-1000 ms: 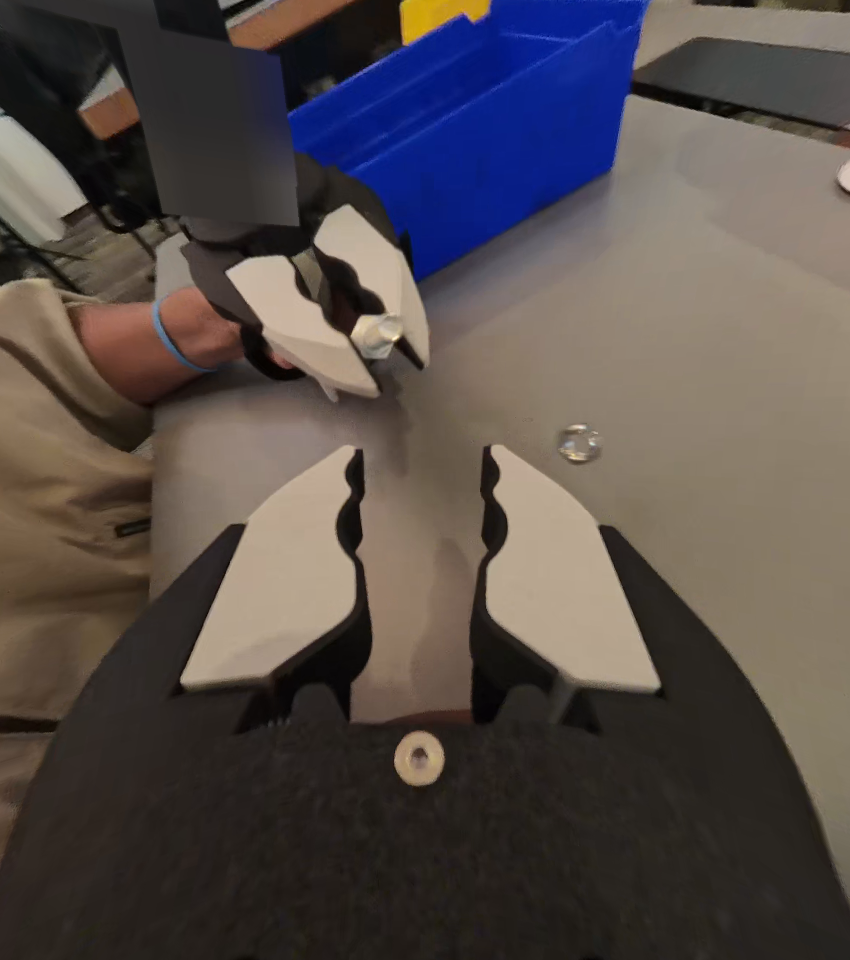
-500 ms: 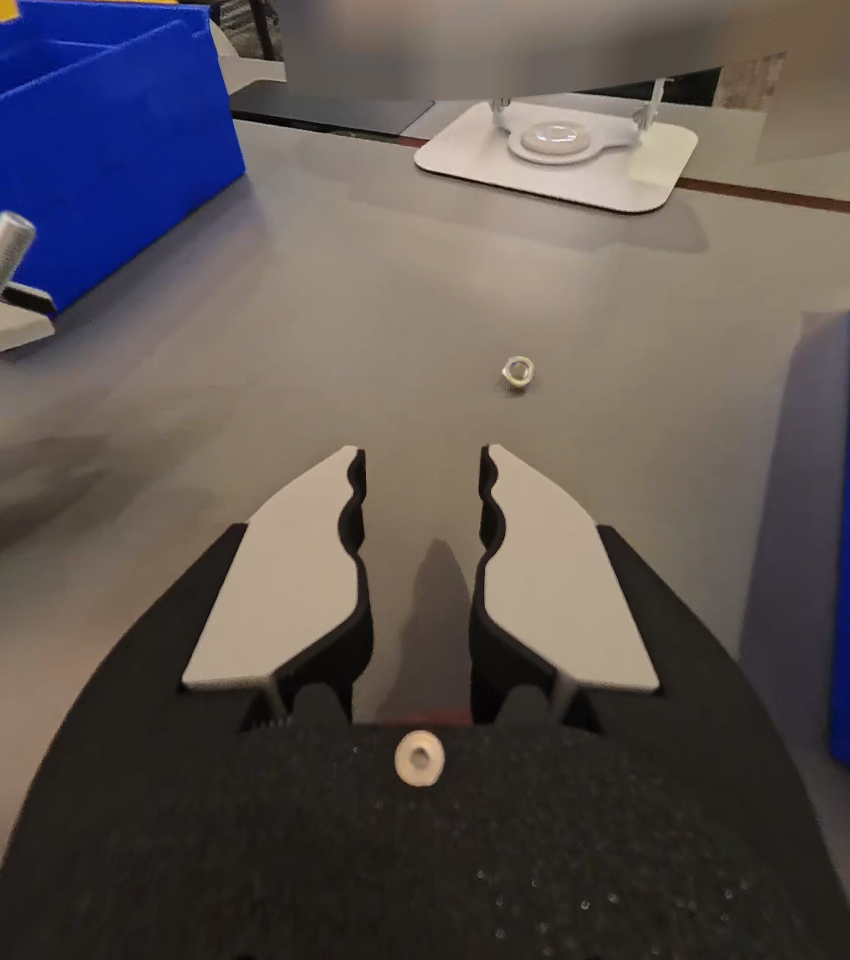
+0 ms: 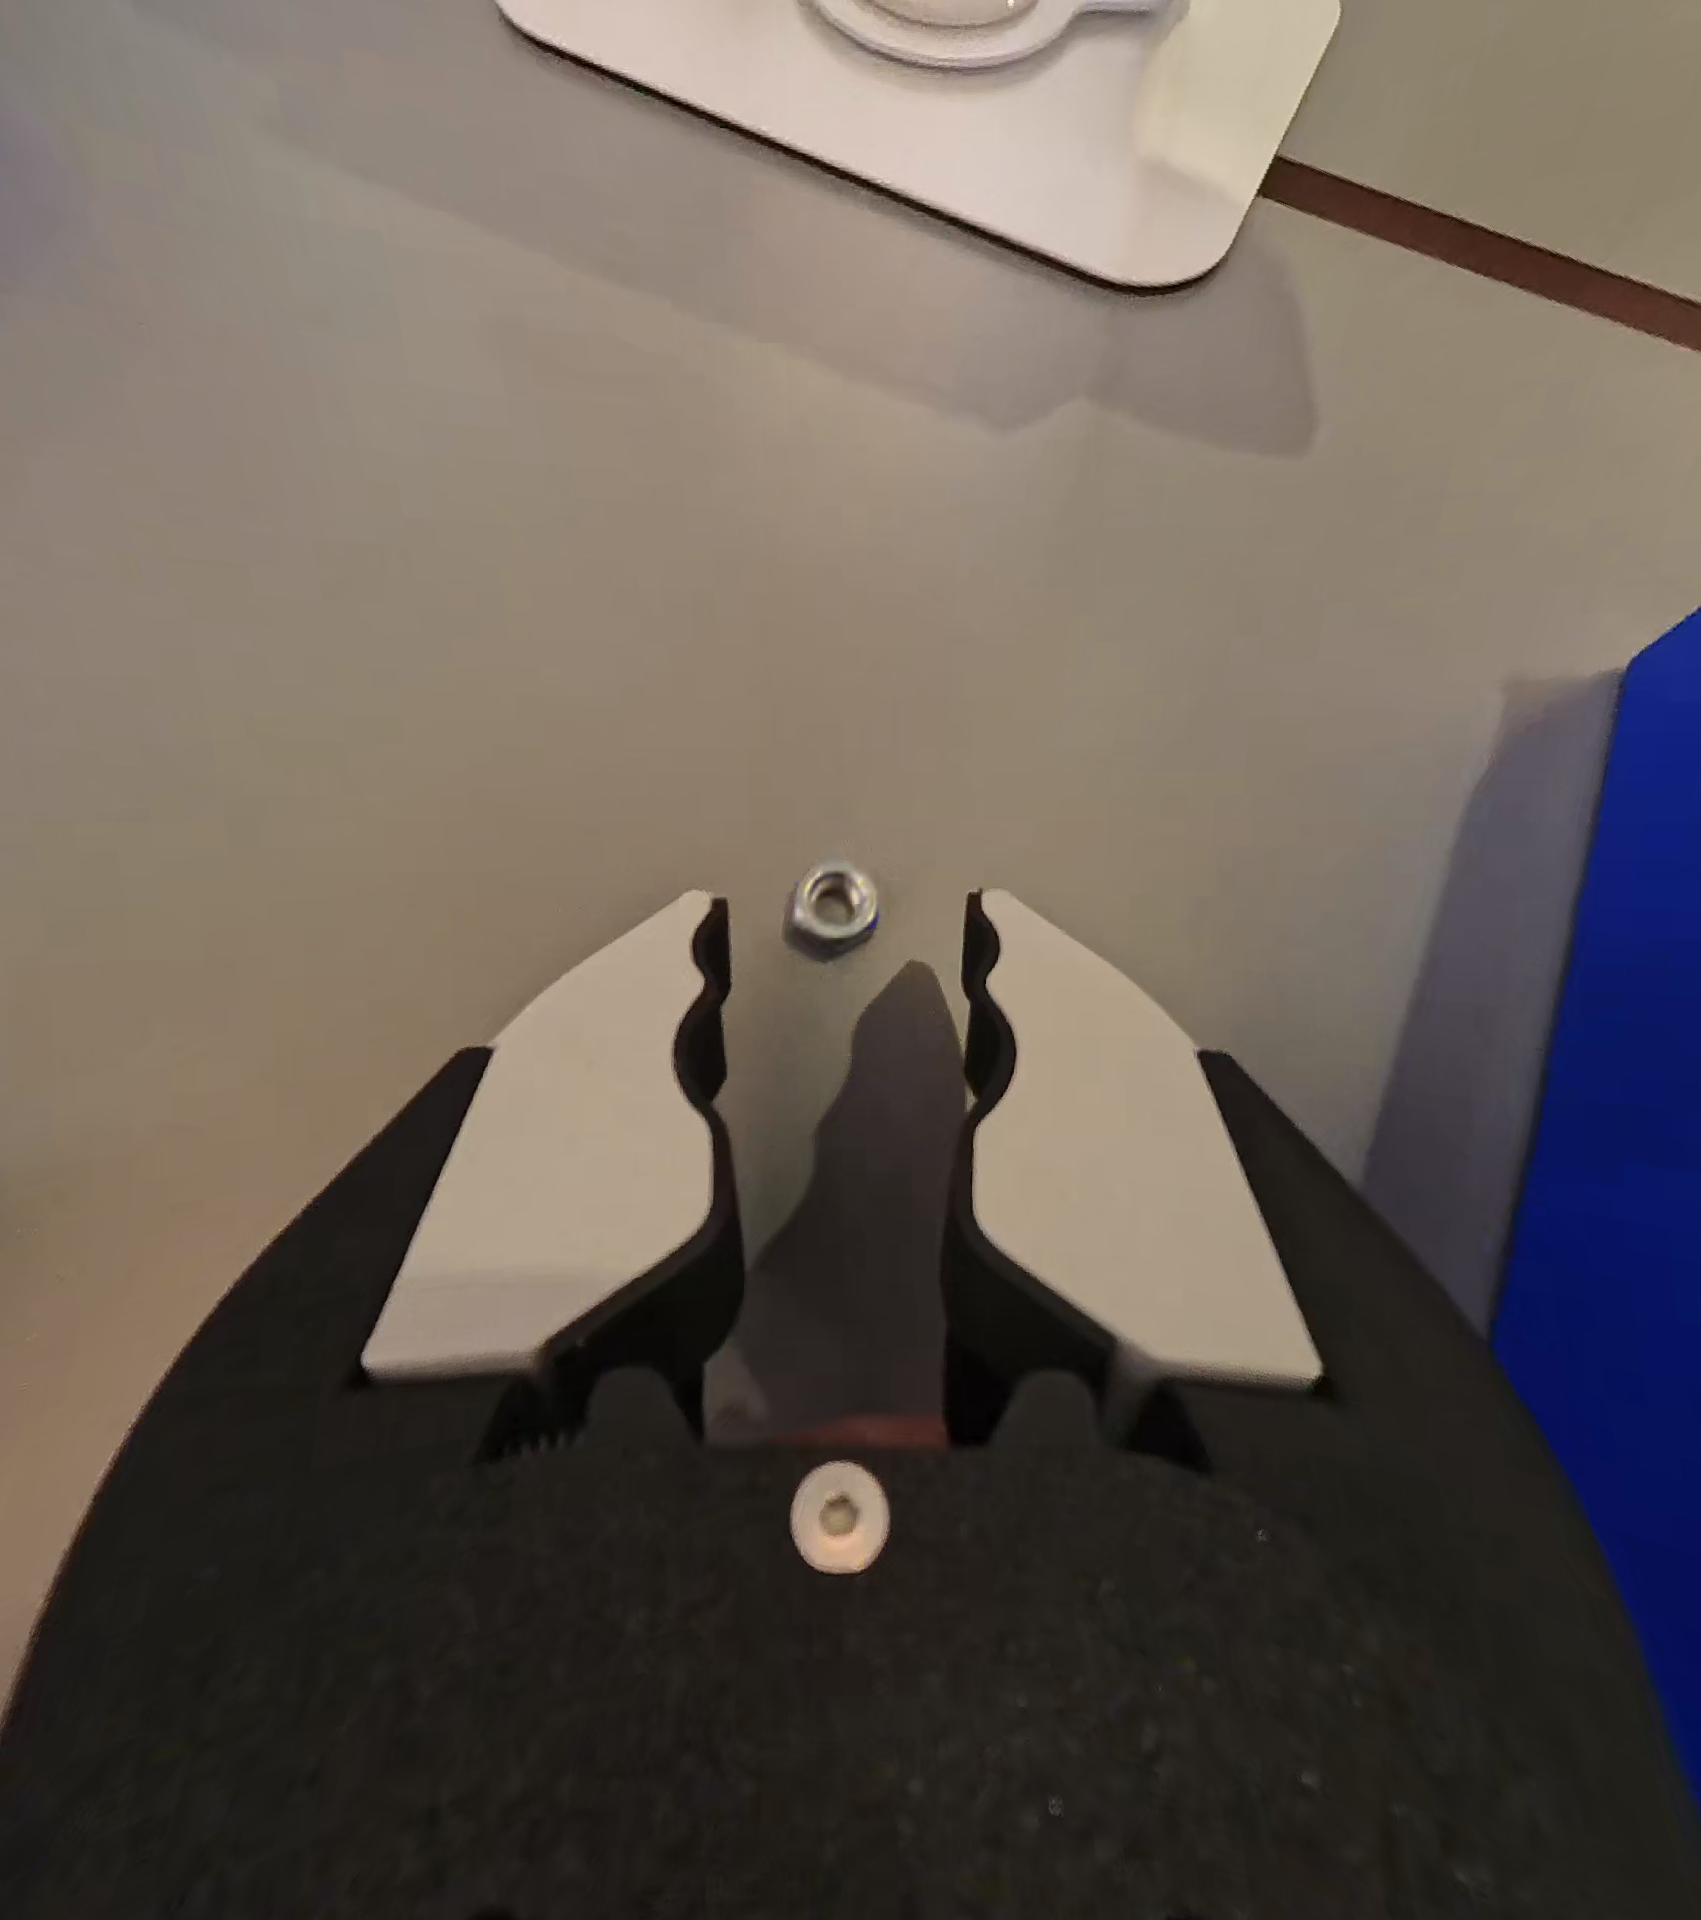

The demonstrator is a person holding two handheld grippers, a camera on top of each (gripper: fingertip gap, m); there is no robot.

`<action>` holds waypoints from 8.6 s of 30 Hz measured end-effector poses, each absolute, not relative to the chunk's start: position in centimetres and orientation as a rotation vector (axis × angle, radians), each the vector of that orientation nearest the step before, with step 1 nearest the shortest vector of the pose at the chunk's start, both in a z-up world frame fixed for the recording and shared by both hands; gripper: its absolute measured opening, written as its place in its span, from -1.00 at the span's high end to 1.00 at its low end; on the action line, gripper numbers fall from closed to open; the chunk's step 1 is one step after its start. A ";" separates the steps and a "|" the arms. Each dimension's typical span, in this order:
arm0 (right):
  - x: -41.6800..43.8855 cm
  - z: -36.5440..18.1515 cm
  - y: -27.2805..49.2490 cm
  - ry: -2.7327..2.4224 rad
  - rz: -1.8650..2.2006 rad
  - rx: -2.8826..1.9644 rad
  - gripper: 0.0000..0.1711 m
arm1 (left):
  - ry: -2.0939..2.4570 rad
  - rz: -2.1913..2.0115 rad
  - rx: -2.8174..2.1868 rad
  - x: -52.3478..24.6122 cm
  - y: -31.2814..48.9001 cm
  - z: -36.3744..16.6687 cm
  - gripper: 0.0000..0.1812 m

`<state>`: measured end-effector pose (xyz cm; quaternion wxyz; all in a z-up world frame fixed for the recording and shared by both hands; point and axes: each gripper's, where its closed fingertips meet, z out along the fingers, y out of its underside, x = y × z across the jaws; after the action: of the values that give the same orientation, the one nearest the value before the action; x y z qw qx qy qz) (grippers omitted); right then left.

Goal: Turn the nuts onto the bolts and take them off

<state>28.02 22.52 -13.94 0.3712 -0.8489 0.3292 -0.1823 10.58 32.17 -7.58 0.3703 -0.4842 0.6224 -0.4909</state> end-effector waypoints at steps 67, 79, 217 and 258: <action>30.6 -7.2 2.8 0.959 -0.716 -2.229 0.63 | 1.746 -1.367 -1.134 9.9 29.9 -7.8 0.80; 10.9 -3.0 22.2 0.367 0.213 -1.590 0.56 | 1.834 -1.477 -0.983 9.1 27.9 -6.9 0.80; 16.3 -7.3 22.7 0.510 -0.338 -1.699 0.62 | 2.081 -0.277 -1.588 16.7 64.6 -11.3 0.43; 16.0 -7.5 22.8 0.496 -0.287 -1.714 0.69 | 2.481 0.172 -1.536 14.0 65.5 -14.4 0.94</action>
<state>16.00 22.80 -7.51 0.6186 -0.7451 0.2157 -0.1248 14.05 65.51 -14.42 0.1089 -0.5224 0.8437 0.0584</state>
